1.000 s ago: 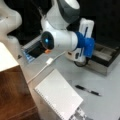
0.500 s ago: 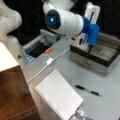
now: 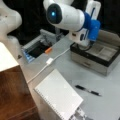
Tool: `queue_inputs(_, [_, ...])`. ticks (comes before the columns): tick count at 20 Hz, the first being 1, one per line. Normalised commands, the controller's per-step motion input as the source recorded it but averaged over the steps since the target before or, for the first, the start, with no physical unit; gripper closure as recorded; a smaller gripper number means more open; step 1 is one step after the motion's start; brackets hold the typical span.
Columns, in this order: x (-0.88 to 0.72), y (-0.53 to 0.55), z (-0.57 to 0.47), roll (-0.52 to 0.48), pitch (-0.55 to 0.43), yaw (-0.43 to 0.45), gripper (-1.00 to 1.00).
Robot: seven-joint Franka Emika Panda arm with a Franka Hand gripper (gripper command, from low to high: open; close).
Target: Open the box. Pick up the pen. Place the pen in the box. Pick up the book. Place the book on the shelf.
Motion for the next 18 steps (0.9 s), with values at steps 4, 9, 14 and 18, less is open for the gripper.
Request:
queue_inputs(4, [0.07, 0.23, 0.25, -0.176, -0.014, 0.035, 1.00])
queue_inputs(9, [0.05, 0.28, 0.20, -0.123, -0.033, 0.033, 1.00])
queue_inputs(14, [0.11, 0.38, 0.14, 0.007, -0.055, -0.003, 1.00])
queue_inputs(18, [0.17, 0.36, 0.07, 0.098, -0.047, -0.046, 1.00])
